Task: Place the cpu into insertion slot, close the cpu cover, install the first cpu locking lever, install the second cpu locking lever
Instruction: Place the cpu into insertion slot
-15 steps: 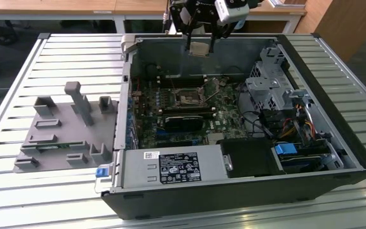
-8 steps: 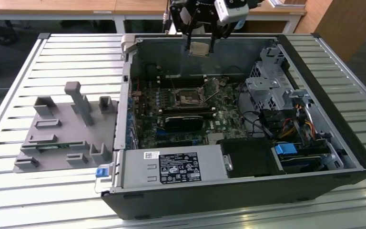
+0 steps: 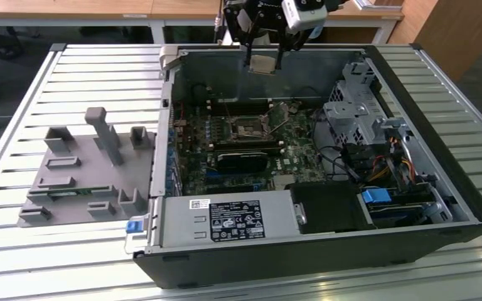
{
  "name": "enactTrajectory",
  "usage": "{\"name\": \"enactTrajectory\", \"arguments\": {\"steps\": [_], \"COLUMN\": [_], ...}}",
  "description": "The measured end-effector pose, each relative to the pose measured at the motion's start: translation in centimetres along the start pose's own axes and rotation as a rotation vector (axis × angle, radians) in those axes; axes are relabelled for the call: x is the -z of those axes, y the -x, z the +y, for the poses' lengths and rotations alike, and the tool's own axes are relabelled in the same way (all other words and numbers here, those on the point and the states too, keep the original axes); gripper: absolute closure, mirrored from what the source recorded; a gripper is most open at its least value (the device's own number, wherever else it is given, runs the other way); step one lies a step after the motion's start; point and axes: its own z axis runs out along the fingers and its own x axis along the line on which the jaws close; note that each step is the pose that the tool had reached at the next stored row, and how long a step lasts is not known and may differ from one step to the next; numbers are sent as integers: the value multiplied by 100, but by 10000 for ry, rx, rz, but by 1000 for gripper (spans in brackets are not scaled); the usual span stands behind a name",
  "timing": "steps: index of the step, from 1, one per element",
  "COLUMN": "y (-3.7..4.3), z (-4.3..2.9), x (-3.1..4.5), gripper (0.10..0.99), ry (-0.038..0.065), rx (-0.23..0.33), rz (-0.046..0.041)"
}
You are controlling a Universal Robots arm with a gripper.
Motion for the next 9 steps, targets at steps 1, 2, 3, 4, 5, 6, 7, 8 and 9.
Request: {"name": "enactTrajectory", "arguments": {"steps": [1,2,3,4,5,6,7,8,9], "y": [0,0,0,0,0,0,0,0,0], "z": [0,0,0,0,0,0,0,0,0], "x": [0,0,0,0,0,0,0,0,0], "gripper": [545,545,545,545,545,545,545,545,545], "ry": [0,0,1,1,1,2,3,3,4], "rx": [-17,-34,-50,-65,-84,-110,-142,-180,-227], "rz": [-1,-3,-4,-6,-7,-10,-13,-16,-21]}}
